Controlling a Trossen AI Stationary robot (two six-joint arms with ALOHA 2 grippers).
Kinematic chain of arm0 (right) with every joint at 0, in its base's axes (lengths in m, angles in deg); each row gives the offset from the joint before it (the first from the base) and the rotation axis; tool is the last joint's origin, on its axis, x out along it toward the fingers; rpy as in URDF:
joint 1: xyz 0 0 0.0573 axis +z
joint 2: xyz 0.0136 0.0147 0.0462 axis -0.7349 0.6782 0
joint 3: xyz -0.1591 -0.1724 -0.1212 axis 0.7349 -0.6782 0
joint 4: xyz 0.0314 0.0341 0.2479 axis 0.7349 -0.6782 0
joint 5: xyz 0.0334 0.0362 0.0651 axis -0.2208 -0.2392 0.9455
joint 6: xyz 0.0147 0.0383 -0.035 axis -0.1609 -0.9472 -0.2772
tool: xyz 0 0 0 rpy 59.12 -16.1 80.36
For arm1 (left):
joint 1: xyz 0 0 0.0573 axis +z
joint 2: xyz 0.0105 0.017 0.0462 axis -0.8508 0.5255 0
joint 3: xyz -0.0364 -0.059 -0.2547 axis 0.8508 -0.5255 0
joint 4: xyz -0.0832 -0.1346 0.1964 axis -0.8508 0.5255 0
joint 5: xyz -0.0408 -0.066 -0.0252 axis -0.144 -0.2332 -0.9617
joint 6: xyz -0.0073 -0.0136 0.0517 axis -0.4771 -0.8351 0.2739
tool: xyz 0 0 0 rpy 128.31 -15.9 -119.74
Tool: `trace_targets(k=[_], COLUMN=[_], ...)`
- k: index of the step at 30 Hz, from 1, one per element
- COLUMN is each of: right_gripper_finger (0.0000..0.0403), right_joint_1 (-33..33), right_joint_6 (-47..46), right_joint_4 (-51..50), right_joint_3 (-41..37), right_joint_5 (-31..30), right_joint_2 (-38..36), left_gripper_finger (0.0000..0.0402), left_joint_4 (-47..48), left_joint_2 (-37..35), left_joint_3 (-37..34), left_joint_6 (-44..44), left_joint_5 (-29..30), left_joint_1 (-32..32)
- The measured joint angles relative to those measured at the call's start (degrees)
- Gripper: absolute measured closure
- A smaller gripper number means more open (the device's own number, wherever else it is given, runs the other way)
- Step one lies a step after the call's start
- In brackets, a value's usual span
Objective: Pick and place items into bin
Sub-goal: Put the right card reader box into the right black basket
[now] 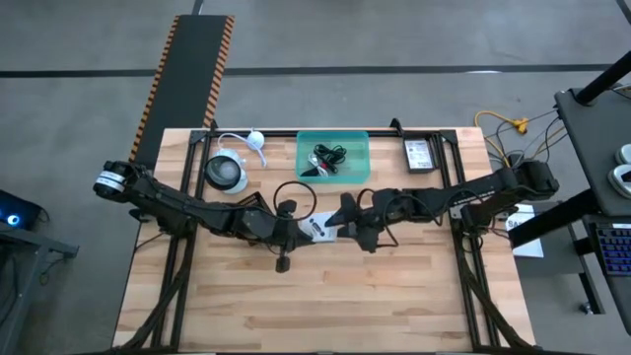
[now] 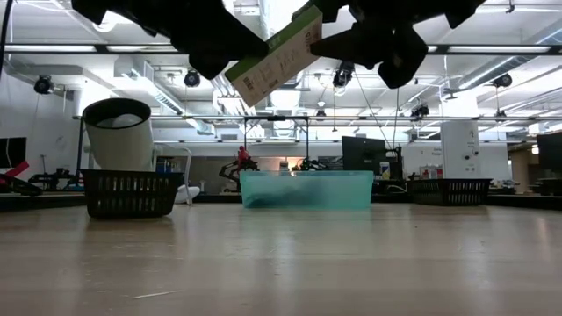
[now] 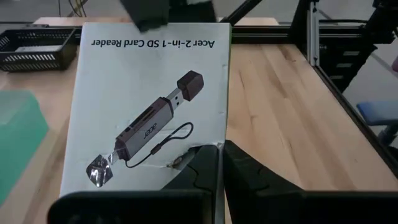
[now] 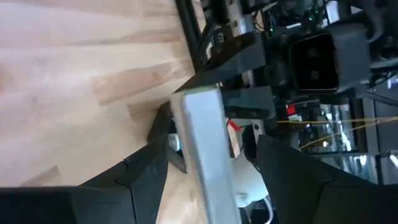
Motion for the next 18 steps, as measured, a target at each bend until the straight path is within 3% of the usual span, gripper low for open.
trace_targets(k=[7, 11, 15, 18], right_gripper_finger=[0.0215, 0.0273, 0.0361, 0.0373], right_joint_1=[0.1, 0.2, 0.3, 0.3], right_joint_6=[4.1, 4.2, 3.3, 2.0], right_joint_4=[-1.5, -1.5, -2.3, -2.7], right_joint_3=[-0.1, -0.1, -0.1, -0.1], right_joint_5=[-3.0, -3.1, -4.8, -7.5], right_joint_2=[1.0, 1.2, 0.9, 0.8], left_gripper_finger=[0.0401, 0.0401, 0.0384, 0.0354], left_joint_4=[-0.5, -0.4, -1.0, -0.9], left_joint_2=[0.0, 0.0, 0.0, 0.0], left_joint_3=[0.1, 0.1, 0.1, -0.1], left_joint_6=[0.0, 0.1, 0.1, 0.5], left_joint_5=[0.0, 0.0, 0.2, 0.6], left_joint_1=[0.0, 0.1, 0.1, 0.2])
